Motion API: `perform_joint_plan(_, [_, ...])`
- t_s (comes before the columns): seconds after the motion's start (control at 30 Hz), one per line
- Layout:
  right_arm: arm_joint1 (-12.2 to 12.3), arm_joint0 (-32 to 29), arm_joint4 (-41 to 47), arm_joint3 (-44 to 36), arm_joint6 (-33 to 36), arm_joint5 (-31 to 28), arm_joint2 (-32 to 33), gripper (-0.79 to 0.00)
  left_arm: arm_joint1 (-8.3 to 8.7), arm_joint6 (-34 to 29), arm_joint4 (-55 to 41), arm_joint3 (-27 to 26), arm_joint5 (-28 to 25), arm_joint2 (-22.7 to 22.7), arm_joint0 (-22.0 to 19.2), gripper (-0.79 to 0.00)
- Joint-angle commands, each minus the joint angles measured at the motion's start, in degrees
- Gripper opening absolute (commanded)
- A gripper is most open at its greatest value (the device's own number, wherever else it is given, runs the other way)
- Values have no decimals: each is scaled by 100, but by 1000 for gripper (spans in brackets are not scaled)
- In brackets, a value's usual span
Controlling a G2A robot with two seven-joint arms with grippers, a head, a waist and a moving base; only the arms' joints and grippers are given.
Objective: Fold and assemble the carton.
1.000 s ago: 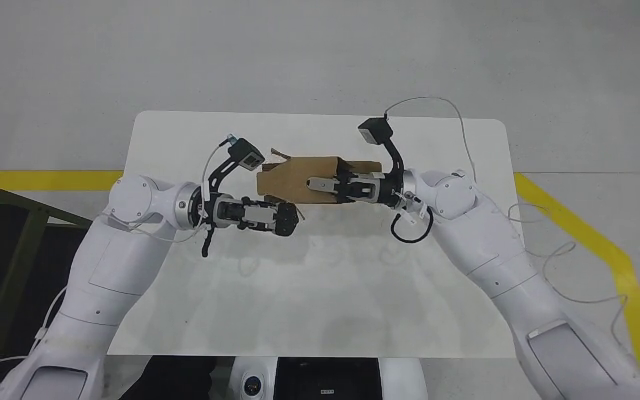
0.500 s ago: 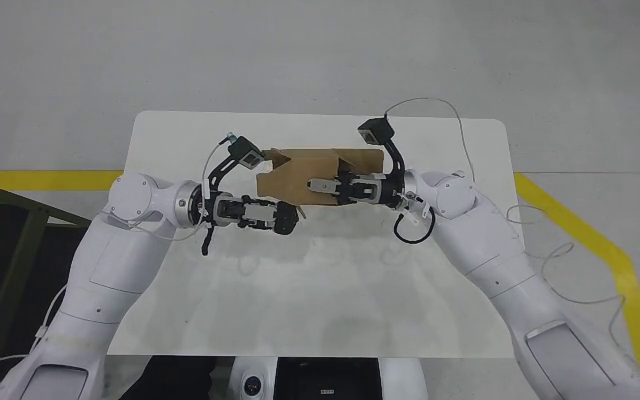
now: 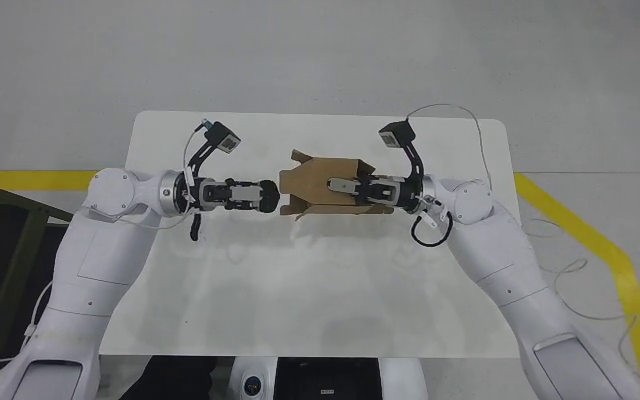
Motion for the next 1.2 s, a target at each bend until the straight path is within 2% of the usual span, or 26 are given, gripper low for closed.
perform_joint_plan(0.0, [36,-98,5,-135,52,65,91,-785,16,122,343,166,-132,-35,-35,0])
perform_joint_plan(0.17, [105,-321,29,-468,132,185,278,-785,24,441,1098,410,-438,36,-89,0])
perform_joint_plan(0.5, [145,-538,32,-835,134,234,403,-785,-1,1050,2210,421,-830,341,-87,0])
perform_joint_plan(0.77, [110,-519,77,-812,119,163,317,-785,-30,1131,2304,235,-825,545,-97,0])
perform_joint_plan(1.17, [9,-366,205,-679,195,70,48,-785,-21,1015,2116,-28,-752,621,-65,0])
